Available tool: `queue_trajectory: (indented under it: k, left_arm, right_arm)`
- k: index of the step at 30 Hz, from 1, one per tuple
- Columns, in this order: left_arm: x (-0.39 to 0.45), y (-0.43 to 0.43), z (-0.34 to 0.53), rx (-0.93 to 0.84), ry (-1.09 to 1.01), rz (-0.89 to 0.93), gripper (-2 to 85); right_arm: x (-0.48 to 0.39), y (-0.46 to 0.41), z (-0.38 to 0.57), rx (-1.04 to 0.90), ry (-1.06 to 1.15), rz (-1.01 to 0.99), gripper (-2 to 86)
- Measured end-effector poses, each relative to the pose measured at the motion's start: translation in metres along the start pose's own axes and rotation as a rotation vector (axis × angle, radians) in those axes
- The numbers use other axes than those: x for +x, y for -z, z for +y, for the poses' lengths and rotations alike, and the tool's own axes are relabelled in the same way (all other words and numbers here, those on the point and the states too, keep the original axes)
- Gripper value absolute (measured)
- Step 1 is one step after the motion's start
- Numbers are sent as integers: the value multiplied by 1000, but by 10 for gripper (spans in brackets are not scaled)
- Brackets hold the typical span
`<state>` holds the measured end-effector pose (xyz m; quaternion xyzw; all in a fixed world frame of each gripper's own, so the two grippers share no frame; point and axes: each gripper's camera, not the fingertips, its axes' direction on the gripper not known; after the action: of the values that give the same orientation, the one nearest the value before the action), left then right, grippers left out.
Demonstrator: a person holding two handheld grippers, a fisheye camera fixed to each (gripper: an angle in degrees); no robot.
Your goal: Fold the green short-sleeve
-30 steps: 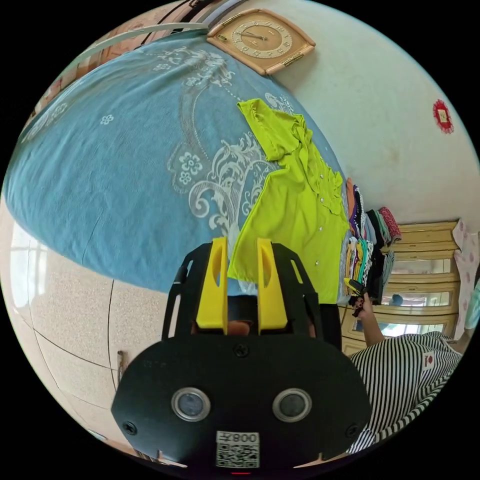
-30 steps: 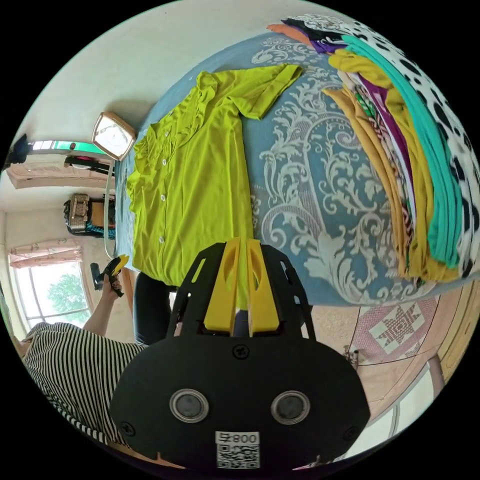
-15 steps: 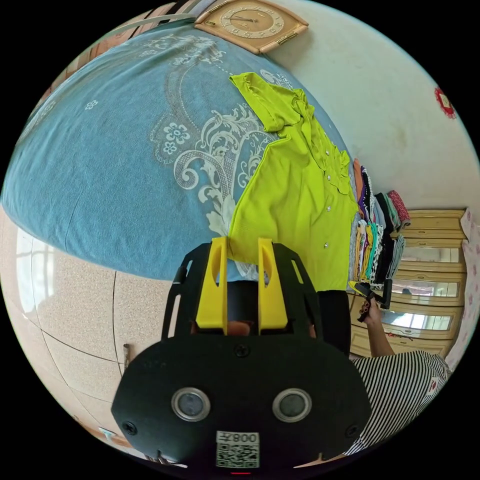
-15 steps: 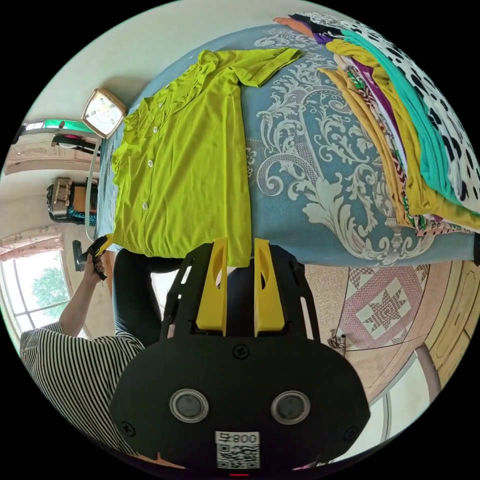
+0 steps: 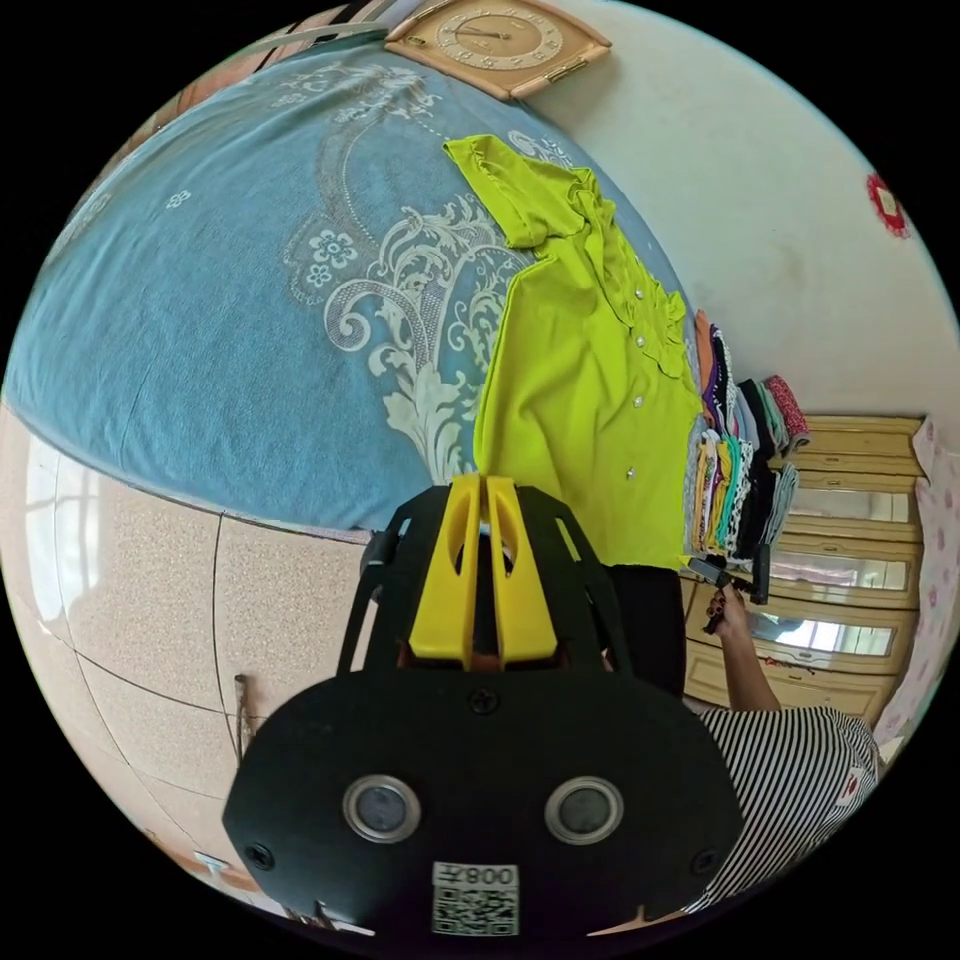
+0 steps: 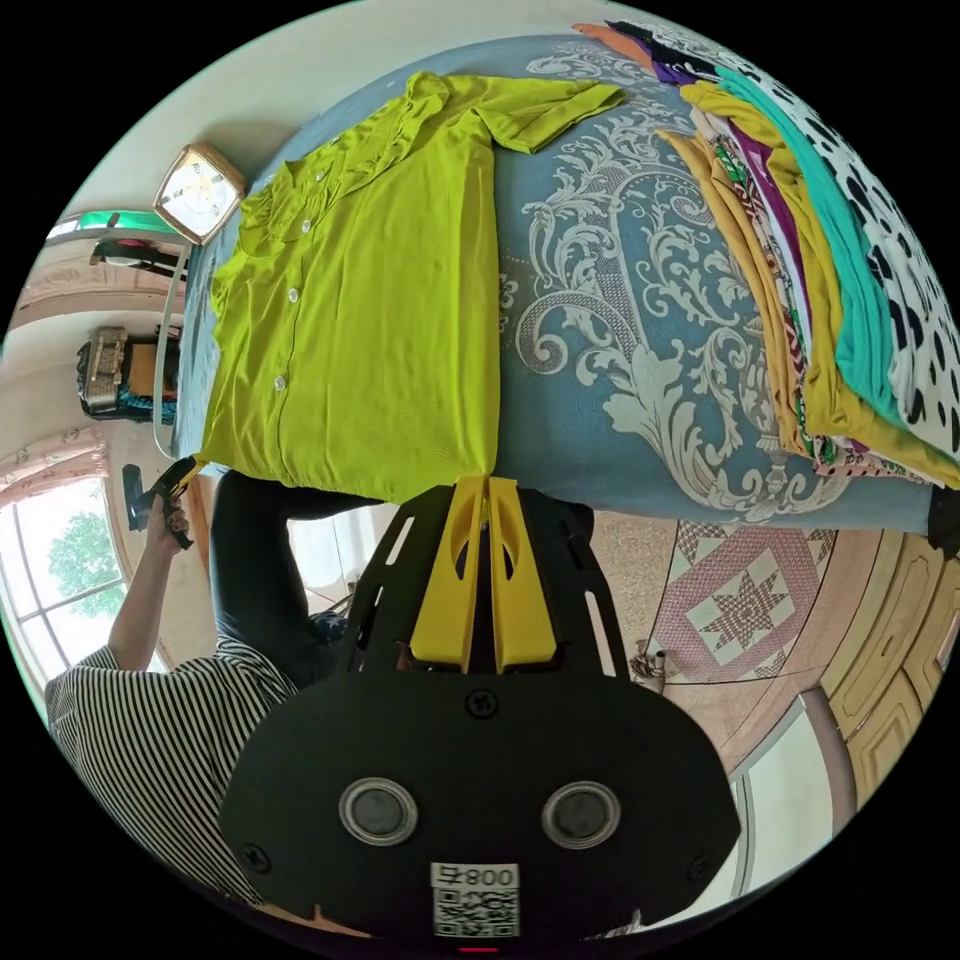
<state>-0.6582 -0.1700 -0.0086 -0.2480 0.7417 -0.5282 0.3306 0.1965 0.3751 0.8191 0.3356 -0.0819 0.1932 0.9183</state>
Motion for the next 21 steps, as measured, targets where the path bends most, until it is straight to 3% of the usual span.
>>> queue_trajectory:
  k: [7,21]
  left_arm:
    - [4,17,43,44,-7,49,8]
    - [38,-16,93,54,-19,62,10]
  right_arm:
    - [7,30,29,55,21,-28,3]
    - [8,11,50,47,-16,-14,4]
